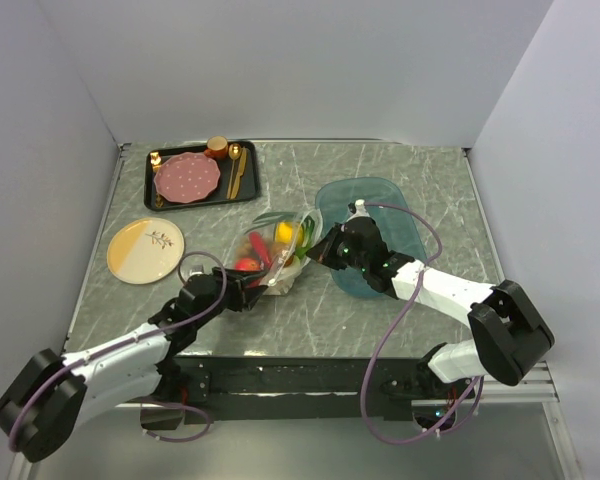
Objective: Place the food in the zip-top bag and seal the zipper
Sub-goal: Zip the zipper food storage bag at the center of the board, then place the zipper food storage bag at the center of the board.
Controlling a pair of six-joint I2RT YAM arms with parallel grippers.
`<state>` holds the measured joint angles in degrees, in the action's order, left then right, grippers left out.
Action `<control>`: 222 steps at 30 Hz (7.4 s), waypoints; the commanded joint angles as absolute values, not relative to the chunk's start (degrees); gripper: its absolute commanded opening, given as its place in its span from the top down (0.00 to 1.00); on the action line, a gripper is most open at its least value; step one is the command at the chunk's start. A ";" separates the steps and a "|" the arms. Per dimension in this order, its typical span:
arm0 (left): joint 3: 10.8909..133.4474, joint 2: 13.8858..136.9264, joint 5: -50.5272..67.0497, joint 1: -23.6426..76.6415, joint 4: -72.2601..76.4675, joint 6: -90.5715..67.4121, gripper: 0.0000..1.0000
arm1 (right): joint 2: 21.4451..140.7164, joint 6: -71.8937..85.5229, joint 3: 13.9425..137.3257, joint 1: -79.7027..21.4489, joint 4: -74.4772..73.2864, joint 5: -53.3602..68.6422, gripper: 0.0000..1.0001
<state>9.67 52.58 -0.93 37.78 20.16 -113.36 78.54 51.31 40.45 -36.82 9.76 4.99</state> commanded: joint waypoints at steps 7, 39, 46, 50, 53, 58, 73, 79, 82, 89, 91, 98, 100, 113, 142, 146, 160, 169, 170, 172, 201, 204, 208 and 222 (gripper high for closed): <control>11.87 58.80 3.16 37.18 30.84 -115.66 0.49 | 76.90 51.06 40.43 -36.48 11.78 4.39 1.00; 13.27 67.50 8.62 36.12 36.03 -114.43 0.99 | 65.32 50.88 42.19 -36.82 -2.71 0.27 0.35; 15.37 67.24 6.59 36.12 34.38 -111.46 0.99 | 61.16 65.38 36.13 -42.60 6.05 10.02 0.44; 18.45 65.83 5.27 36.12 29.63 -109.07 0.99 | 64.86 68.63 37.44 -45.79 8.34 9.13 0.53; 18.98 65.48 5.62 36.12 28.92 -108.28 0.99 | 67.06 69.96 37.62 -46.32 10.18 9.84 0.54; 18.20 66.71 6.77 36.12 30.31 -108.63 0.99 | 70.57 70.14 38.14 -47.11 12.13 9.49 0.53; 17.93 71.89 10.28 36.04 35.77 -109.07 0.99 | 76.29 70.05 39.55 -48.78 13.18 8.35 0.56; 18.11 72.51 10.46 36.30 36.74 -108.81 0.99 | 77.25 70.58 39.38 -48.69 14.24 7.91 0.56; 17.76 72.34 10.28 36.39 37.26 -108.81 0.99 | 77.43 71.10 39.02 -48.34 15.29 7.47 0.57; 16.96 71.89 9.32 36.65 38.14 -109.25 0.99 | 78.22 73.30 37.71 -46.50 18.36 9.22 0.60; 16.79 72.51 9.40 36.65 38.67 -109.42 0.99 | 78.49 73.39 37.36 -46.41 19.42 9.32 0.62; 16.43 73.30 9.67 37.09 39.99 -109.86 0.99 | 78.66 74.09 36.48 -45.61 20.56 10.46 0.81; 16.35 73.13 9.40 37.09 39.90 -109.95 0.99 | 78.40 74.09 36.39 -45.62 20.74 10.46 0.87; 10.64 68.29 8.96 37.09 40.87 -112.76 0.99 | 75.50 71.64 34.28 -40.61 17.14 9.40 0.99; 11.60 32.88 -2.37 30.68 0.89 -104.41 0.99 | 75.76 62.84 37.97 -29.97 13.18 12.92 0.97; 11.69 28.31 -3.86 29.71 -4.12 -104.68 0.99 | 76.11 62.23 38.67 -29.27 13.01 13.36 0.97; 18.28 24.00 -9.58 28.74 -16.61 -100.55 0.99 | 75.06 59.59 38.23 -24.61 11.51 14.15 0.96; 18.02 20.48 -10.81 28.65 -21.00 -101.86 0.99 | 75.67 58.28 38.23 -22.33 11.43 15.82 0.96; 17.93 19.52 -11.59 28.65 -21.44 -101.78 0.99 | 75.67 58.27 38.23 -22.06 11.34 15.99 0.97; 18.10 18.64 -12.13 28.65 -22.23 -101.78 0.99 | 76.11 57.92 38.58 -21.36 11.51 16.78 0.97; 22.75 16.17 -17.22 28.56 -27.69 -97.57 0.99 | 77.52 51.33 39.64 -17.40 11.68 21.53 0.91; 26.96 20.64 -17.23 28.56 -26.46 -92.12 0.96 | 77.96 49.84 40.51 -17.40 11.52 23.29 0.86; 31.11 29.77 -14.51 28.56 -26.28 -87.63 0.99 | 79.01 48.78 41.22 -17.31 10.72 24.61 0.89; 32.33 27.25 -15.20 28.56 -28.11 -85.52 0.84 | 89.12 42.81 48.86 -17.31 7.65 33.40 0.83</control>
